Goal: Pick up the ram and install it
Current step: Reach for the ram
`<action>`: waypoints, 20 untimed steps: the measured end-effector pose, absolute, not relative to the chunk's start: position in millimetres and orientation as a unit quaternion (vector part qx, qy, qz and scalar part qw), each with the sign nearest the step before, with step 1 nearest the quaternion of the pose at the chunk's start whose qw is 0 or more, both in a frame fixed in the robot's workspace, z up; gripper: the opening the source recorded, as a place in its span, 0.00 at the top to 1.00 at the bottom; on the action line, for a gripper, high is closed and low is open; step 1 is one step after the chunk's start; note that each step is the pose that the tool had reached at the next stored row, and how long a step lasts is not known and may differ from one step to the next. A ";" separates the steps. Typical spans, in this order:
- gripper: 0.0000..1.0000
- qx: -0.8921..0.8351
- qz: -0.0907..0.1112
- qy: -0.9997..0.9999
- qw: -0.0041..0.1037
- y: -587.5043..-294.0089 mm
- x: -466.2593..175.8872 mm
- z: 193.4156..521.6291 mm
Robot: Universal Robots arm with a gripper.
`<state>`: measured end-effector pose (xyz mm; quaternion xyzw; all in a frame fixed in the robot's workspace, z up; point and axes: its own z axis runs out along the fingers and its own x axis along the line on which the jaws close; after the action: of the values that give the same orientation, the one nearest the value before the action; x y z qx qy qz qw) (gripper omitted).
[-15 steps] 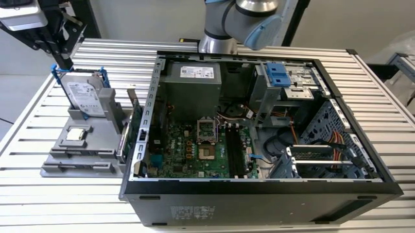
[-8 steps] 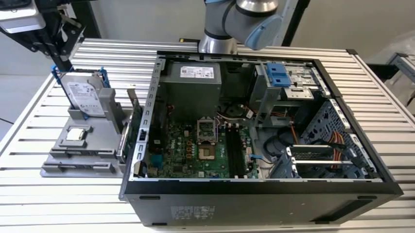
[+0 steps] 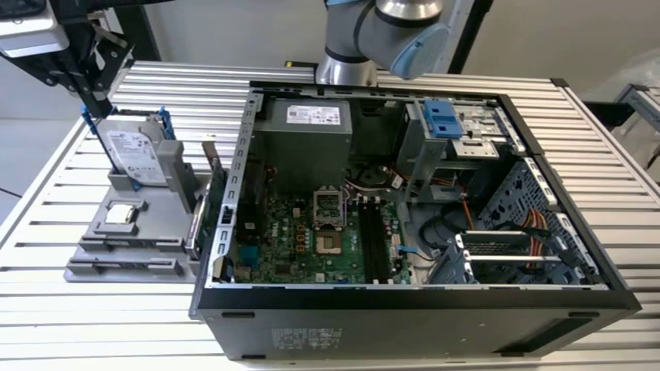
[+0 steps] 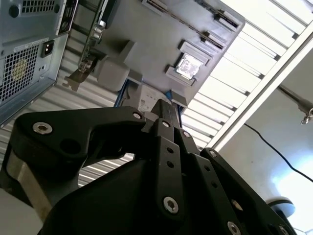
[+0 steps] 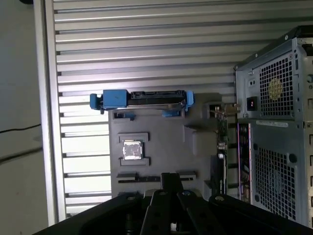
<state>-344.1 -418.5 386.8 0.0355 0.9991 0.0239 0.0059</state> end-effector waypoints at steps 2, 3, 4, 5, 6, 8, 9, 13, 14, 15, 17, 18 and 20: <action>1.00 0.035 0.024 0.999 0.005 -420.2 -344.0 386.8; 1.00 0.036 0.024 0.999 0.005 -421.1 -344.0 386.8; 1.00 0.036 0.024 0.999 0.005 -422.0 -344.0 386.8; 1.00 0.036 0.024 0.999 0.004 -422.9 -344.0 386.8; 1.00 0.036 0.024 0.999 0.004 -423.7 -344.0 386.8; 1.00 0.036 0.024 0.999 0.004 -425.7 -344.0 386.8; 1.00 0.036 0.024 0.999 0.003 -426.6 -344.0 386.7; 1.00 0.036 0.024 0.999 0.002 -430.3 -344.0 386.7; 1.00 0.036 0.024 0.999 0.002 -431.3 -344.0 386.7; 1.00 0.036 0.024 0.999 0.002 -432.2 -344.0 386.7; 1.00 0.036 0.024 0.999 0.002 -434.0 -344.0 386.8; 1.00 0.036 0.024 0.999 0.001 -434.9 -344.0 386.8; 1.00 0.036 0.024 0.999 0.001 -436.8 -344.0 386.7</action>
<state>-344.0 -436.8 386.7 0.0356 0.9991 0.0237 0.0010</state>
